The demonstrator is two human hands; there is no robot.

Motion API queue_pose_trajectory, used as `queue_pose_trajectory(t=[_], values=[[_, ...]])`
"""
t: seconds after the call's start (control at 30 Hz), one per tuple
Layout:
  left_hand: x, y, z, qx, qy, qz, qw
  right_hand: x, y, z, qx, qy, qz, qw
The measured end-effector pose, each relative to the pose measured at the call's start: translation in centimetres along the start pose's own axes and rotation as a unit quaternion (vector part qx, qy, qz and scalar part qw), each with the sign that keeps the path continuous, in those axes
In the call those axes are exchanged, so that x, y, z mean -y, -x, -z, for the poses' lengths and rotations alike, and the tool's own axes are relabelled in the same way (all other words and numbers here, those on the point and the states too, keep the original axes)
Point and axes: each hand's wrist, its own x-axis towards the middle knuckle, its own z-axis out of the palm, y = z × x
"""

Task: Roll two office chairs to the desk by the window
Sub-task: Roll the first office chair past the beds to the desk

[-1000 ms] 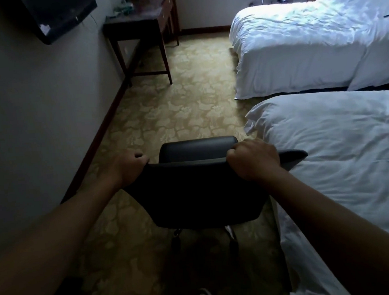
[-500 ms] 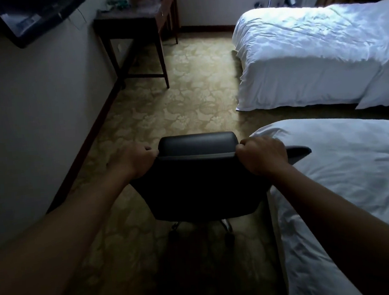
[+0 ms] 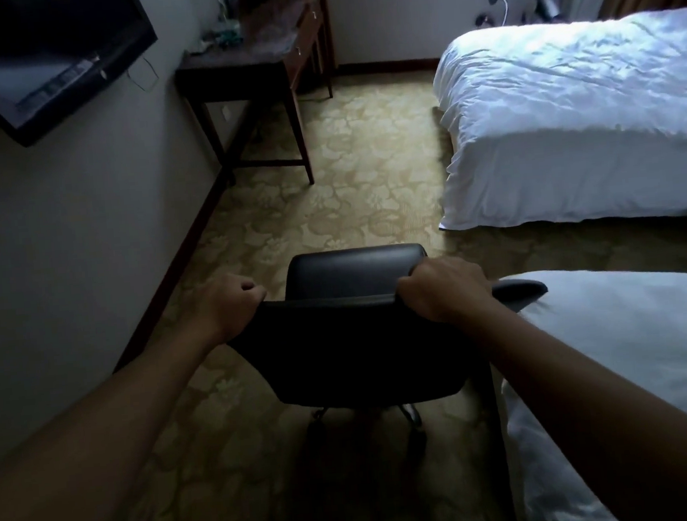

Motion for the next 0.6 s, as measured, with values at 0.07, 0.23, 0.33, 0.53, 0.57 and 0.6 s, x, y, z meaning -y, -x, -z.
queue_pose_trajectory(t=[0.07,0.23,0.33,0.53,0.57,0.6], values=[[-0.5,-2.4,0.5,-0.016,-0.002,-0.003,1.000,-0.2,-2.4,0.7,-0.011,-0.008,0.004,1.000],[-1.1,-7.8,0.6,-0.013,-0.016,-0.002,1.000,-0.3,-7.8,2.1,-0.009,-0.009,-0.004,1.000],[-1.4,-11.2,1.1,-0.022,0.000,-0.006,1.000,-0.5,-10.9,2.8,-0.023,-0.015,-0.010,1.000],[-1.1,-18.7,1.9,-0.031,-0.011,-0.037,0.999,0.4,-16.8,3.3,-0.054,-0.037,-0.024,0.998],[-1.2,-19.9,2.1,-0.033,-0.013,-0.041,0.999,0.6,-17.9,3.4,-0.055,-0.043,-0.028,0.997],[-1.3,-21.5,2.4,-0.033,-0.010,-0.044,0.998,0.8,-19.3,3.7,-0.057,-0.046,-0.036,0.997]])
